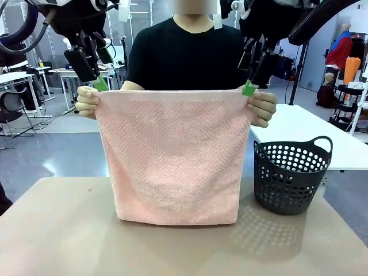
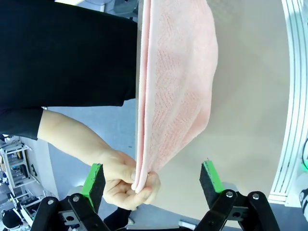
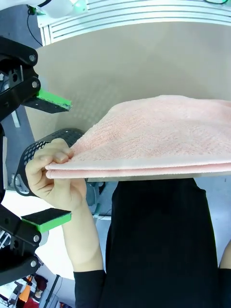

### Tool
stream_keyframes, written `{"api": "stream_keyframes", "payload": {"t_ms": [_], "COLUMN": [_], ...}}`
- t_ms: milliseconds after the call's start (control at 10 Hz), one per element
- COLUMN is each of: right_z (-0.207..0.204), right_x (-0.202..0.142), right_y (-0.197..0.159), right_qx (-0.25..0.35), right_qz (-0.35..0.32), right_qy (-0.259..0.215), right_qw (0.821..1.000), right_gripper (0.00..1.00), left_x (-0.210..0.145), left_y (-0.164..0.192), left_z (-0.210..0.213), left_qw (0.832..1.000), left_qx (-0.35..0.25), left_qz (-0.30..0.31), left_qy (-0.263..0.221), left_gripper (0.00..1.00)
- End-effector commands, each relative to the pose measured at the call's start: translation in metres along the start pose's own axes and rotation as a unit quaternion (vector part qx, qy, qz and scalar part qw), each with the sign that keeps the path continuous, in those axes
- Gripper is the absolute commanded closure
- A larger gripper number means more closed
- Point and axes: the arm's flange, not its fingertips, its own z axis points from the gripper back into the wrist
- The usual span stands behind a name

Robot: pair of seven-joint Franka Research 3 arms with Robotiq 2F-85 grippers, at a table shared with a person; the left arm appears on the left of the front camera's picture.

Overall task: Fold the towel.
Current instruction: Release the end of the 100 cm Hotel Towel you were holding and grab the top end of the folded side.

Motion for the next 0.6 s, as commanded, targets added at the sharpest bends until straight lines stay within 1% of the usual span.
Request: {"api": "stream_keyframes", "payload": {"t_ms": [0,100,200,300,500], "right_z": [-0.003,-0.007,-0.011,-0.014,-0.024], "right_x": [-0.002,0.0,0.002,0.006,0.013], "right_y": [-0.001,-0.002,-0.005,-0.01,-0.022], "right_qx": [-0.005,-0.002,0.005,0.008,0.028], "right_qz": [0.005,0.01,0.017,0.021,0.025], "right_qy": [-0.002,0.005,0.02,0.027,0.031], "right_qw": [1.0,1.0,1.0,0.999,0.999], "right_gripper": [0.0,0.0,0.0,0.0,0.0], "left_x": [0.0,0.0,0.002,0.001,0.001], "left_y": [-0.003,-0.001,0.003,0.013,0.031], "left_z": [-0.003,-0.008,-0.013,-0.016,-0.027], "left_qw": [1.0,1.0,0.999,0.999,0.998], "left_qx": [0.009,0.0,-0.009,-0.015,-0.057], "left_qz": [-0.009,-0.016,-0.02,-0.023,-0.015], "left_qy": [0.011,0.016,0.032,0.041,0.024], "left_gripper": [0.0,0.0,0.0,0.0,0.0]}}
